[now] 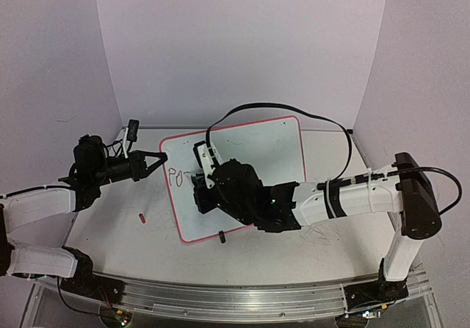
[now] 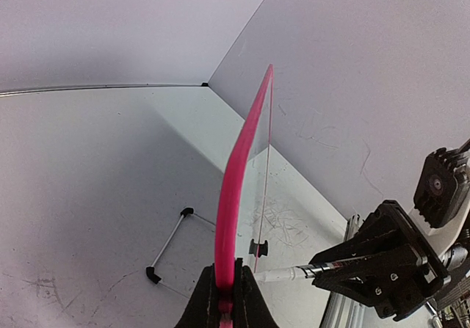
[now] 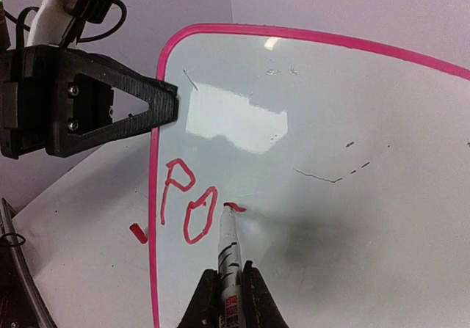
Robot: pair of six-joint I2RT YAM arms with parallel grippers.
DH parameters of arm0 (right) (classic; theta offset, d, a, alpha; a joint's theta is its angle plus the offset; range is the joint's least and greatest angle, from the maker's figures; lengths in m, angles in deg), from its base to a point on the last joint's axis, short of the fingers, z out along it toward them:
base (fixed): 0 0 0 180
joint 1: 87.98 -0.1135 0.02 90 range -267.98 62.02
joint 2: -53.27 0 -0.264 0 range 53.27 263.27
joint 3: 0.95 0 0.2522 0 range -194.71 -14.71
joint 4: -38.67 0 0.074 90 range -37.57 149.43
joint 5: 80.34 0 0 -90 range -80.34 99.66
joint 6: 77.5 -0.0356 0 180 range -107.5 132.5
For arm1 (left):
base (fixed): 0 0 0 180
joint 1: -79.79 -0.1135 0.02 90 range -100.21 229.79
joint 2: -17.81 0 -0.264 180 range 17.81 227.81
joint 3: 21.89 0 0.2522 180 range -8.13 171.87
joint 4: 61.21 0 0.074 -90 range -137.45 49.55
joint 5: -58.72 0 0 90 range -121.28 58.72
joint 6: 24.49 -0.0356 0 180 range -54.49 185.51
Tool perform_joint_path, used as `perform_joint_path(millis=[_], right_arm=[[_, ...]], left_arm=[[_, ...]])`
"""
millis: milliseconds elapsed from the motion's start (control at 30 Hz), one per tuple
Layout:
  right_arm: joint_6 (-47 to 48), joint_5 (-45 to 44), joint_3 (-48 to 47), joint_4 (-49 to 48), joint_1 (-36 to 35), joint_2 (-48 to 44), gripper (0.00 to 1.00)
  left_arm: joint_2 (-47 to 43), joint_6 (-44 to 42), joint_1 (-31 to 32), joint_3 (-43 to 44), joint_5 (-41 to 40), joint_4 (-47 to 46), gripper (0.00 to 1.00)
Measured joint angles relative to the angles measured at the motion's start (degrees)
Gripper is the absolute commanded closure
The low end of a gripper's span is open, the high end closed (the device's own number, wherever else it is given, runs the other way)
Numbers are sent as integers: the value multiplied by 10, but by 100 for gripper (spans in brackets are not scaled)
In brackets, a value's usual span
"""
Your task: Write a sentence on the whiteboard
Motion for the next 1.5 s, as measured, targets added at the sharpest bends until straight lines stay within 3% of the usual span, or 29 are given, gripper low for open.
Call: perform_joint_path(millis=[1500], right_arm=[[-41, -7, 25, 13, -4, -8, 100]], left_arm=[[0, -5, 0, 0, 0, 5, 100]])
